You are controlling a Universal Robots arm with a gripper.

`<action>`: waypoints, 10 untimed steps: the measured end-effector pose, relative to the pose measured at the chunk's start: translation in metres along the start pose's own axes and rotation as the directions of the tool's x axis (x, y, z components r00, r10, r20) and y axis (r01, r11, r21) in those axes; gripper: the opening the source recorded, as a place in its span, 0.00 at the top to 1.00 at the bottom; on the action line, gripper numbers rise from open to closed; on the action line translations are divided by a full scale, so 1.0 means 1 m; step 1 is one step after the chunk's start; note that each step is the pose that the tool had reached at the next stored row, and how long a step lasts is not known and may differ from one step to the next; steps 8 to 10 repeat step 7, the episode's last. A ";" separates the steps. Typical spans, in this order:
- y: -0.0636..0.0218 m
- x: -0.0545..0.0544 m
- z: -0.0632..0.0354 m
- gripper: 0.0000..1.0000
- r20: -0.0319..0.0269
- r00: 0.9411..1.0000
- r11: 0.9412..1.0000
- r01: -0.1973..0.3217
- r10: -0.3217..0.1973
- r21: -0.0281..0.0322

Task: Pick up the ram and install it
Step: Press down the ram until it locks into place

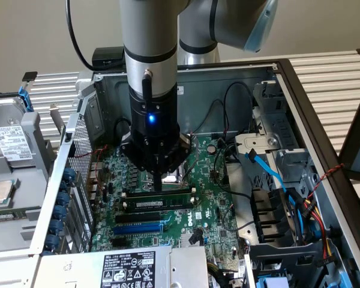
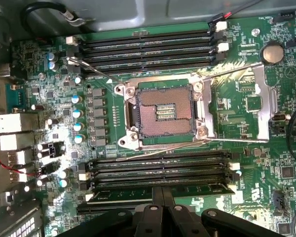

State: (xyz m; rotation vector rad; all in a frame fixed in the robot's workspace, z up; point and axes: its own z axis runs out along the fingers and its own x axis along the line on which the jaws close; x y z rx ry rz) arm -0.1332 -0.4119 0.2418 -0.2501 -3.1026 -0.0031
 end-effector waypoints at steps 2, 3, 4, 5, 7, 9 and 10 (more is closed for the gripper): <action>0.0000 0.000 0.0000 0.90 0.000 1.000 1.000 -0.023 0.023 -0.001; 0.0000 0.000 0.0000 0.90 0.000 1.000 1.000 -0.023 0.023 -0.001; 0.0000 0.000 0.0000 0.90 0.000 1.000 1.000 -0.023 0.023 -0.001; 0.0000 0.000 0.0000 0.90 0.000 1.000 1.000 -0.023 0.023 -0.001; 0.0000 0.000 0.0000 0.90 0.000 1.000 1.000 -0.023 0.023 -0.001; 0.0000 0.000 0.0000 0.90 0.000 1.000 1.000 -0.023 0.023 -0.001; 0.0000 0.000 0.0000 0.90 0.000 1.000 1.000 -0.023 0.023 -0.001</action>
